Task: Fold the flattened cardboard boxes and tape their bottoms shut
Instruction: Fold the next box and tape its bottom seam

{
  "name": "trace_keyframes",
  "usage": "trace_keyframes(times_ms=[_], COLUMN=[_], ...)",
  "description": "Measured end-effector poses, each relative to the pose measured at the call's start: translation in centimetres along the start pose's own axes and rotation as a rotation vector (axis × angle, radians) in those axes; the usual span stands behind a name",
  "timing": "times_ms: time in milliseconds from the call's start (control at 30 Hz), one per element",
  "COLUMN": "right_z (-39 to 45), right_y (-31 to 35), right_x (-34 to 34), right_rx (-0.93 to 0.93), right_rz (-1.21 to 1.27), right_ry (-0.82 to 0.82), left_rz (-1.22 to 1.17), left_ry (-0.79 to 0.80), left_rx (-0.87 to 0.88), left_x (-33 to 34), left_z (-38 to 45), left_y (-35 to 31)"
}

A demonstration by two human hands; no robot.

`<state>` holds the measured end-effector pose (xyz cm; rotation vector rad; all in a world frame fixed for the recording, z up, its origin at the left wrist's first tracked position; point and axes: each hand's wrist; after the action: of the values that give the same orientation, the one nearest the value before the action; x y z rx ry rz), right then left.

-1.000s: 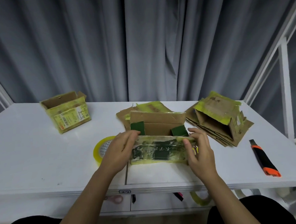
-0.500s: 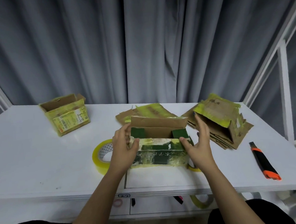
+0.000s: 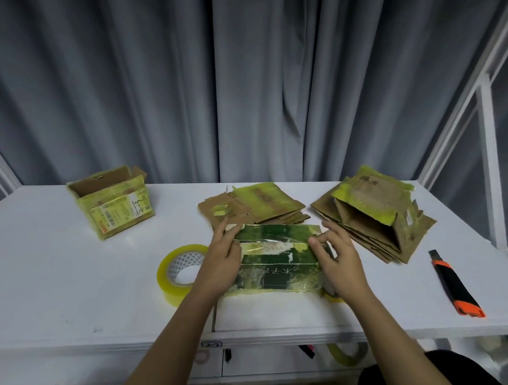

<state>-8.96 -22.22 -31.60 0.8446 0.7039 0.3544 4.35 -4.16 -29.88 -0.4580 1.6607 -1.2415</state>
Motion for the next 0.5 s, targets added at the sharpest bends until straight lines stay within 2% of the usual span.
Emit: trace_keyframes(times_ms=[100, 167, 267, 367, 500], right_z=[0.2, 0.2, 0.5, 1.0, 2.0], right_y=[0.8, 0.7, 1.1, 1.4, 1.4], right_x=[1.1, 1.7, 1.8, 1.3, 1.1], right_rx=[0.292, 0.389, 0.432, 0.501, 0.545], right_rz=[0.443, 0.569, 0.699, 0.752, 0.842], right_ry=[-0.151, -0.194, -0.183, -0.087, -0.039], left_rz=[-0.171, -0.324, -0.541, -0.428, -0.289], left_ry=[-0.154, -0.197, -0.025, 0.119, 0.160], left_rx=[-0.029, -0.118, -0.311, -0.384, -0.338], left_x=[0.6, 0.9, 0.8, 0.6, 0.3], left_z=[0.2, 0.7, 1.8, 2.9, 3.4], left_y=[-0.2, -0.3, -0.2, 0.6, 1.3])
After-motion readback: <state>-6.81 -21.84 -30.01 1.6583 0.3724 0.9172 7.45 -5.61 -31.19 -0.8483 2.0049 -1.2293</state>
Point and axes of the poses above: each hand's wrist, its own z-axis towards the middle knuckle, its own x-axis out of the palm, y = z × x, and after that the axes turned 11 degrees about -x, right-handed
